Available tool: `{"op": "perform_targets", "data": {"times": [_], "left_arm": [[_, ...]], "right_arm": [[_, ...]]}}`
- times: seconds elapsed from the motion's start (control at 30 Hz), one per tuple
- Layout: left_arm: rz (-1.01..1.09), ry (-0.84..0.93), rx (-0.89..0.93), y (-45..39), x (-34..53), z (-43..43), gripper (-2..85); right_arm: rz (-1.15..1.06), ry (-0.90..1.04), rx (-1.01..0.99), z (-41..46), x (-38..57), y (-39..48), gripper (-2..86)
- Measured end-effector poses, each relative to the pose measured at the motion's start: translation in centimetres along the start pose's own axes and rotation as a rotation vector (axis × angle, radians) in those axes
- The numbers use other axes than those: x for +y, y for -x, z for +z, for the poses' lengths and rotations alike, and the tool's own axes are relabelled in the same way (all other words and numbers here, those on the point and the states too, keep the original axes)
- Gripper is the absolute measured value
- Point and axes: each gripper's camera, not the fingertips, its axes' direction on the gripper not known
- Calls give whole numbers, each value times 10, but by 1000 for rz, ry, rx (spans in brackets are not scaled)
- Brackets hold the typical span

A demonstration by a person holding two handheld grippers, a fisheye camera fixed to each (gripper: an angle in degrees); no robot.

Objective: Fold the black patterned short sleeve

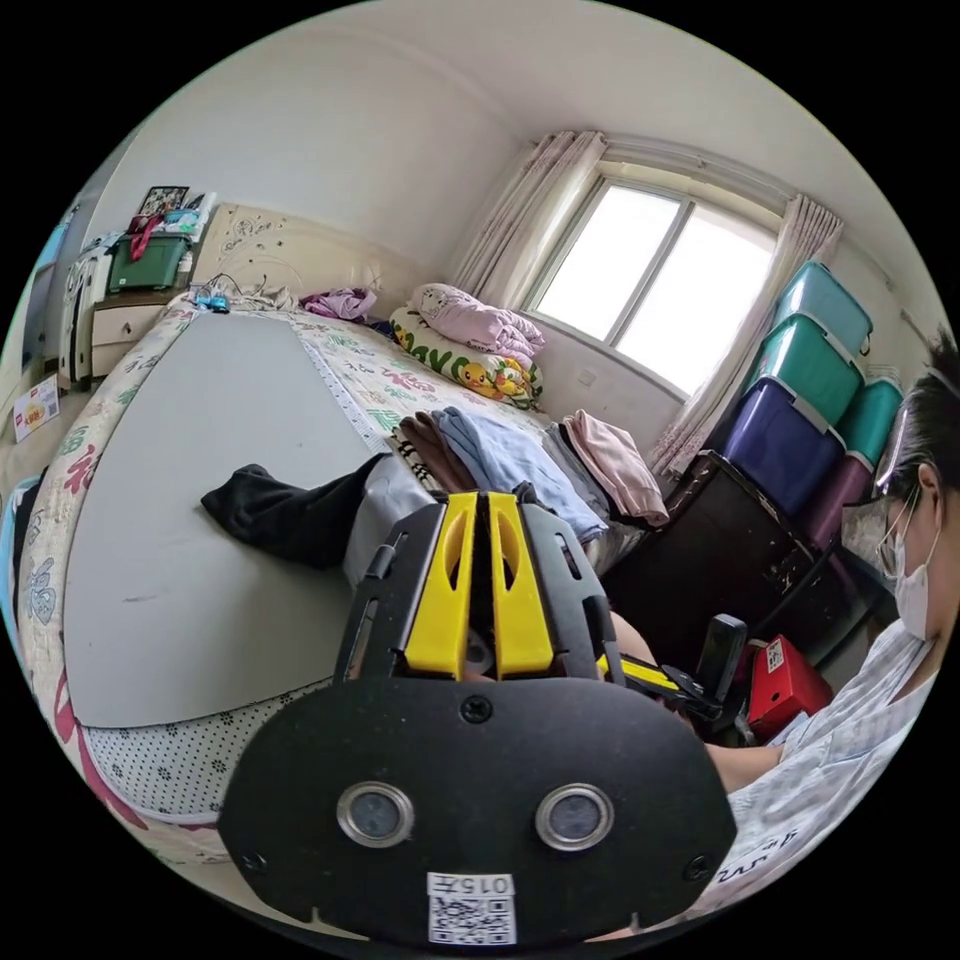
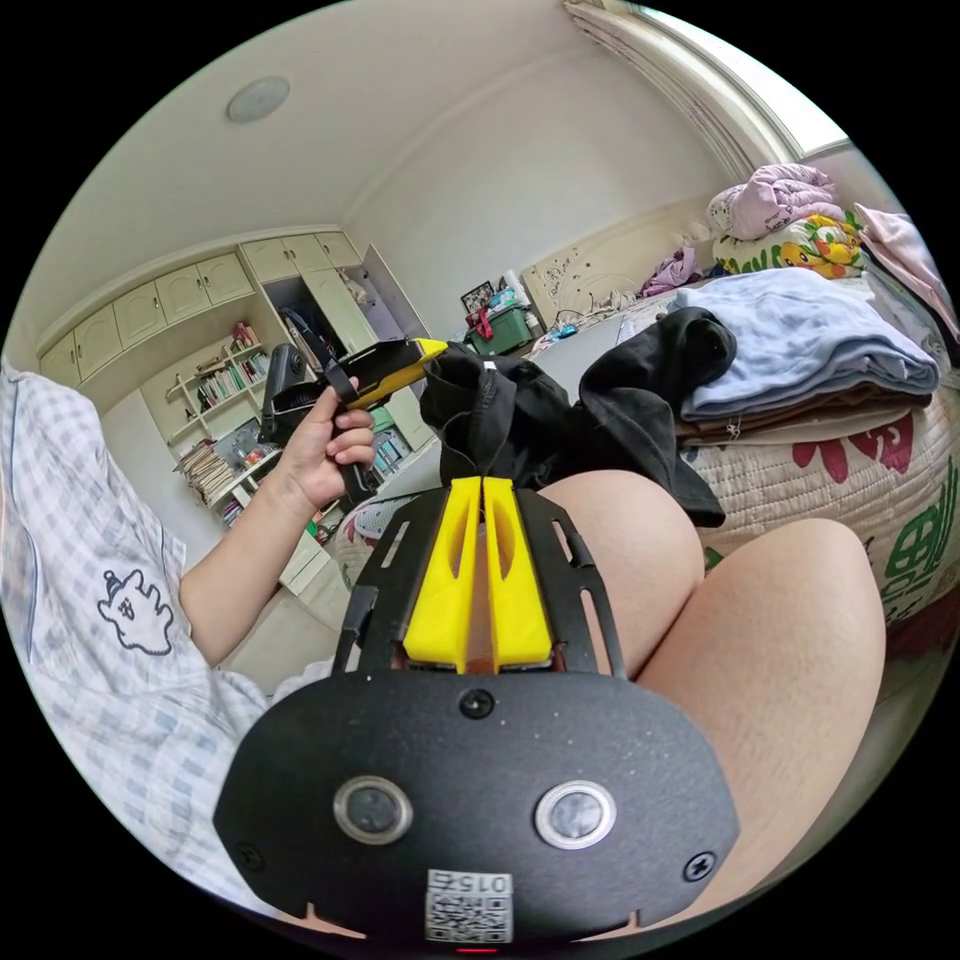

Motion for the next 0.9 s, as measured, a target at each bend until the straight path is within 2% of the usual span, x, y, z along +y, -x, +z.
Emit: {"op": "perform_targets", "data": {"times": [0.23,0.47,0.7,0.9], "left_arm": [[-56,-72,35,11,-2,-32,1],[-87,-169,55,24,1,-100,0],[-134,-246,107,41,18,-157,-1],[-152,-337,164,36,32,-203,-3]], "right_arm": [[16,3,-15,10,26,-10,-2],[229,33,-119,15,55,-40,-2],[236,-6,-62,20,92,-36,-2],[115,-84,35,33,113,-9,-3]]}}
